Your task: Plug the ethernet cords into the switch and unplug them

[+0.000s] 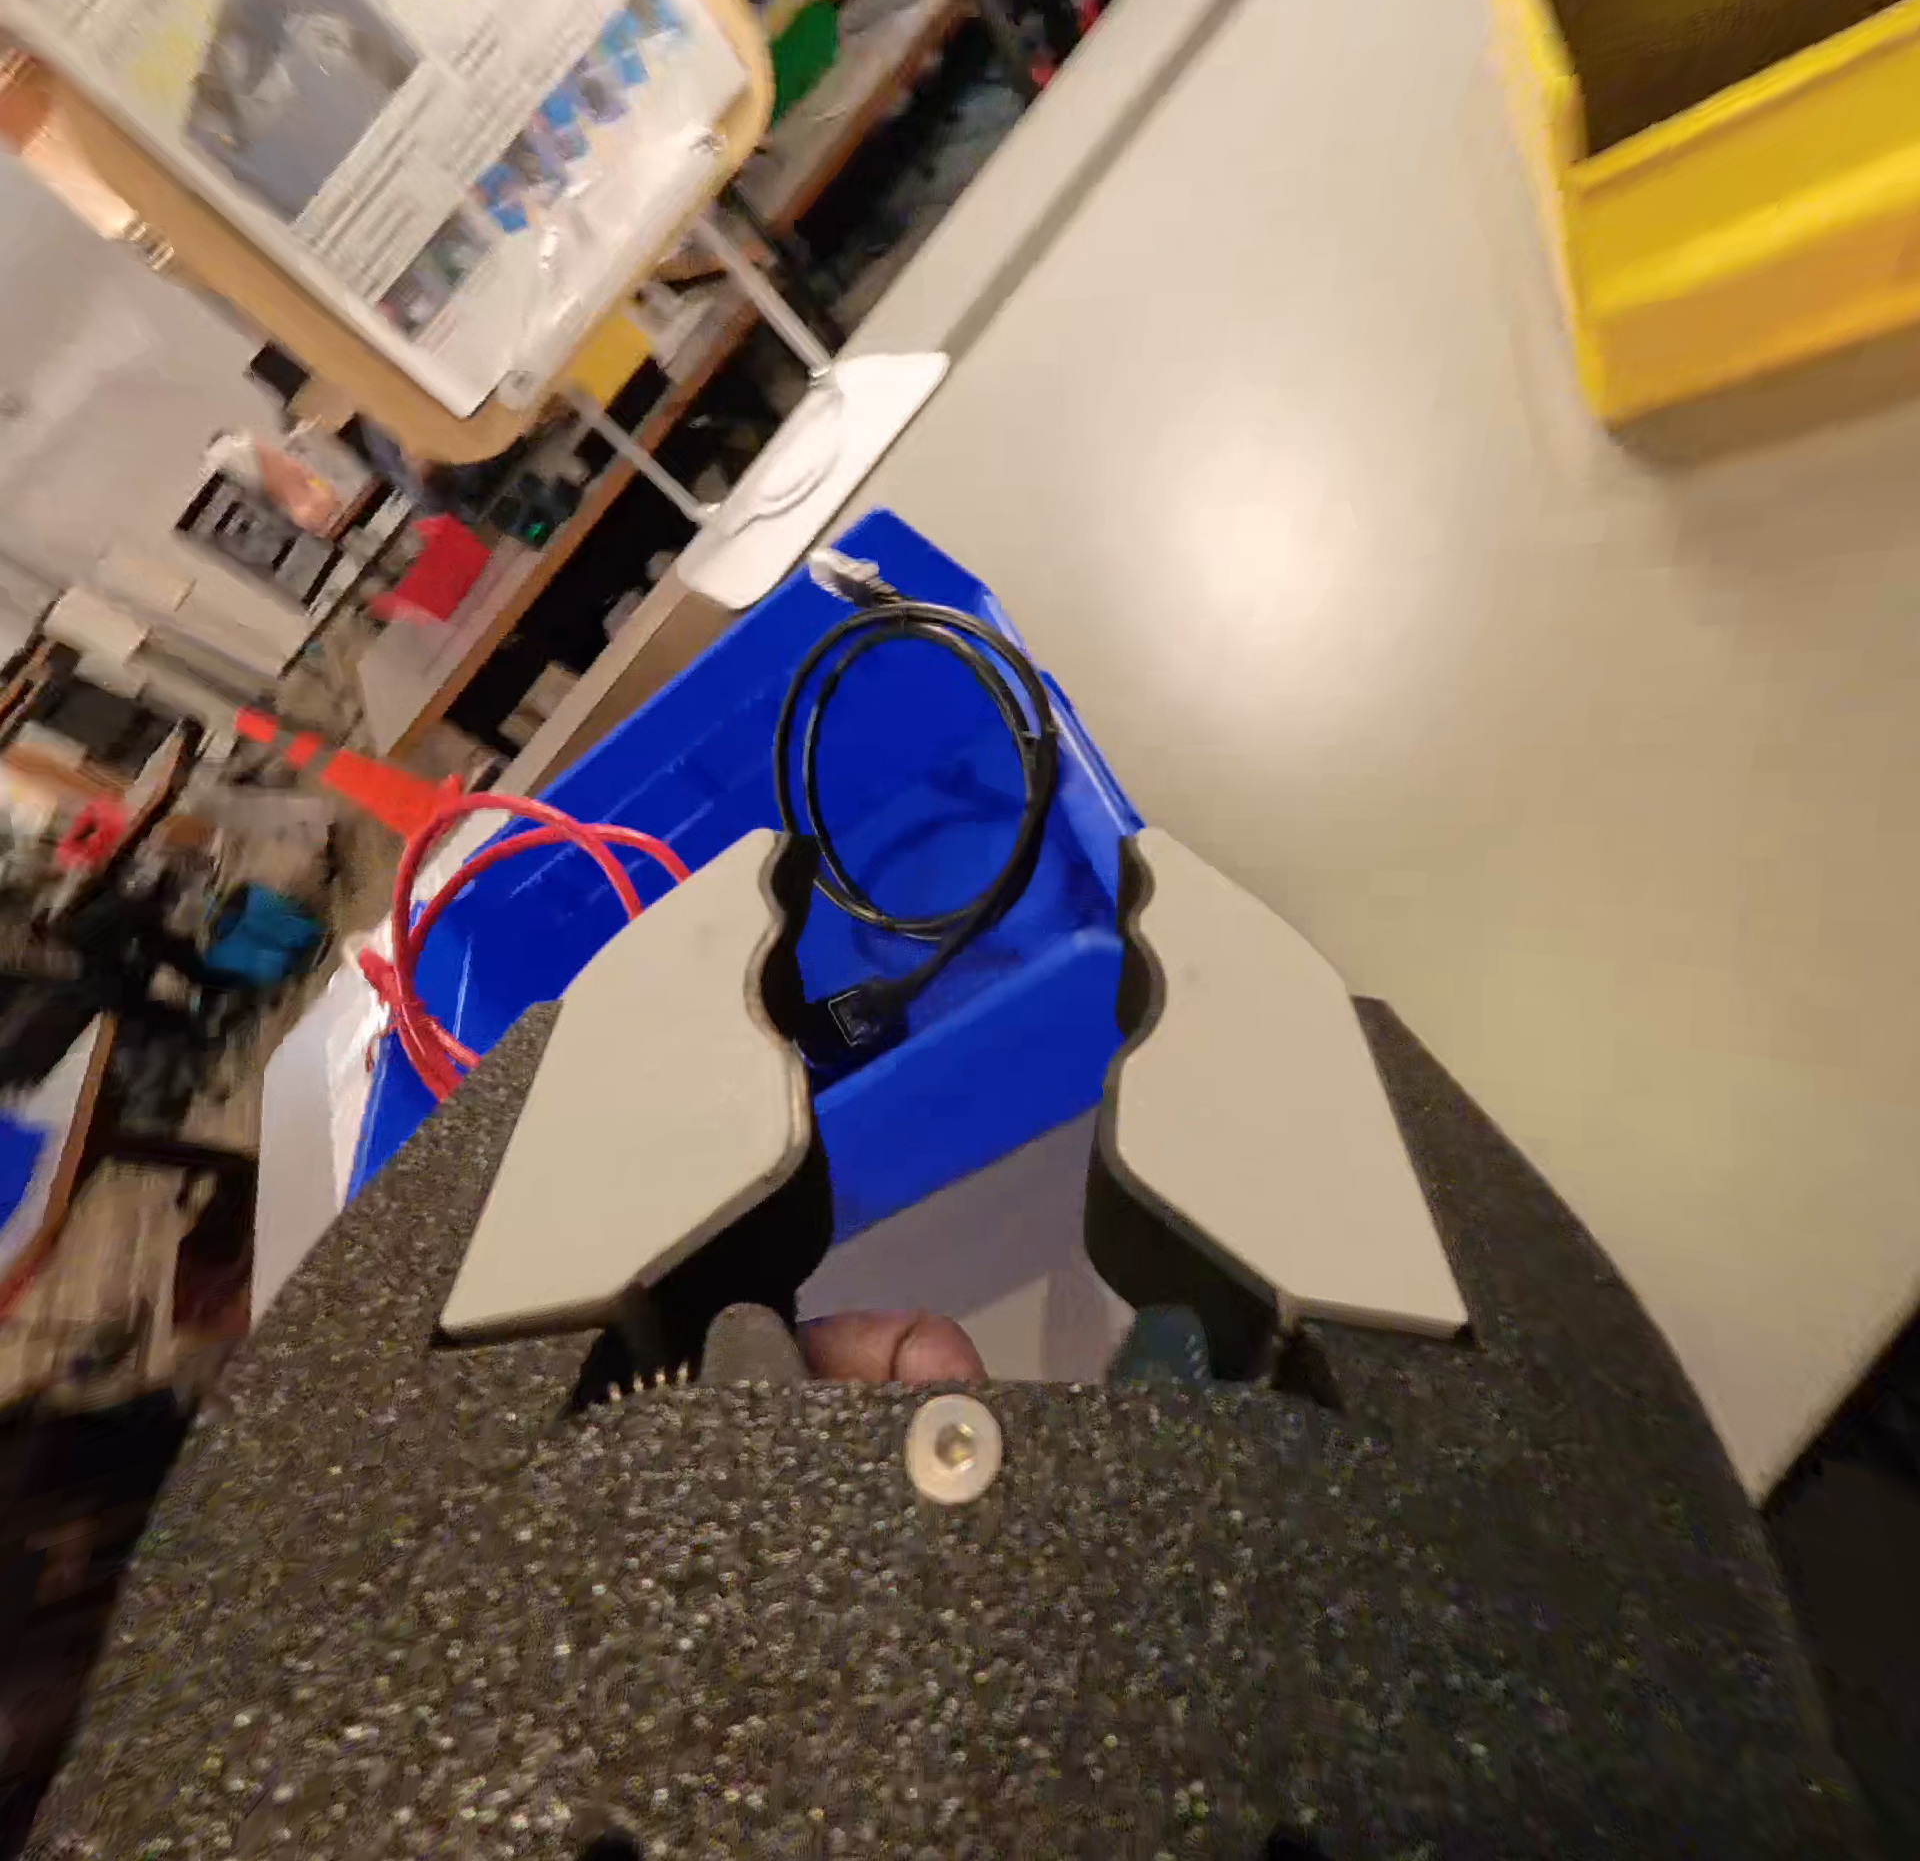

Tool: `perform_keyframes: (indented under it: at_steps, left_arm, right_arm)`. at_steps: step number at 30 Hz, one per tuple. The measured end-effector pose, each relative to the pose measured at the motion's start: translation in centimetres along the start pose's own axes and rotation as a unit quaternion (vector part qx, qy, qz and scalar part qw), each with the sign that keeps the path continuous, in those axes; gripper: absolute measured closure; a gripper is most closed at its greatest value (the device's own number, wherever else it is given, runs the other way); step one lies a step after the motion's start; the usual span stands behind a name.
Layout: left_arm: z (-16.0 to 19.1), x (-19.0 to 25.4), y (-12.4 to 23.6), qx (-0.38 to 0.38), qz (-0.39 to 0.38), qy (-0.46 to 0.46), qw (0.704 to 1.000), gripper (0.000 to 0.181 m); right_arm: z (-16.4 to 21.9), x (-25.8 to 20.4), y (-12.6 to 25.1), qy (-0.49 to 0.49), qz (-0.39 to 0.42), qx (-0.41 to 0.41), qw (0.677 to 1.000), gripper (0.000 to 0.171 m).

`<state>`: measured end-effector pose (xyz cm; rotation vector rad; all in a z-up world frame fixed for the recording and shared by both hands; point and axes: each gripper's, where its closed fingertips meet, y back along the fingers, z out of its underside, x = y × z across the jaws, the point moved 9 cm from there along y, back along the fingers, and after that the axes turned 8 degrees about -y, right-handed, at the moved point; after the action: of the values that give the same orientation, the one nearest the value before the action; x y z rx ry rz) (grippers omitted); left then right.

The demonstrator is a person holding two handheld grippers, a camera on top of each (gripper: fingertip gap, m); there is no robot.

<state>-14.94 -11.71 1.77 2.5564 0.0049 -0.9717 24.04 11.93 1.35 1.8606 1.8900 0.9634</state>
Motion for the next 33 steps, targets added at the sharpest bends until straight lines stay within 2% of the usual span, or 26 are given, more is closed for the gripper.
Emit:
perform_keyframes:
  at_steps: [4,8,12,15,22,25,27,29,33]
  left_arm:
    - [-0.1,0.1,-4.3,-0.055,-0.084,0.118,0.988,0.114]
    - [0.5,0.8,-6.7,-0.118,-0.112,0.129,0.978,0.099]
    - [1.4,0.6,-6.5,-0.157,-0.137,0.116,0.971,0.11]
    - [2.9,-0.1,-5.5,-0.182,-0.163,0.116,0.963,0.126]
    - [8.8,-3.3,-2.3,-0.245,-0.254,0.156,0.923,0.131]
    - [11.5,-4.8,-1.6,-0.24,-0.299,0.177,0.906,0.145]
    - [12.5,-5.4,-1.4,-0.231,-0.321,0.186,0.9,0.147]
    - [13.1,-5.9,-1.4,-0.221,-0.329,0.187,0.899,0.147]
    - [13.8,-6.9,-1.4,-0.208,-0.326,0.197,0.901,0.154]
  right_arm:
    - [-0.9,-0.5,-1.6,-0.042,0.02,-0.006,0.999,0.104]
    - [-1.2,-0.5,-2.2,-0.06,0.045,-0.003,0.997,0.103]
    - [-1.1,-0.5,-2.2,-0.058,0.041,-0.001,0.997,0.106]
    - [-1.0,-0.4,-2.2,-0.061,0.038,0.002,0.997,0.106]
    - [-0.4,0.1,-1.6,-0.064,0.057,-0.004,0.996,0.105]
    - [0.4,1.3,-0.9,-0.068,0.103,-0.024,0.992,0.107]
    - [1.5,2.7,-0.1,-0.076,0.154,-0.046,0.984,0.112]
    - [2.7,4.5,0.7,-0.09,0.198,-0.068,0.974,0.114]
    - [4.7,7.4,2.0,-0.135,0.226,-0.088,0.961,0.112]
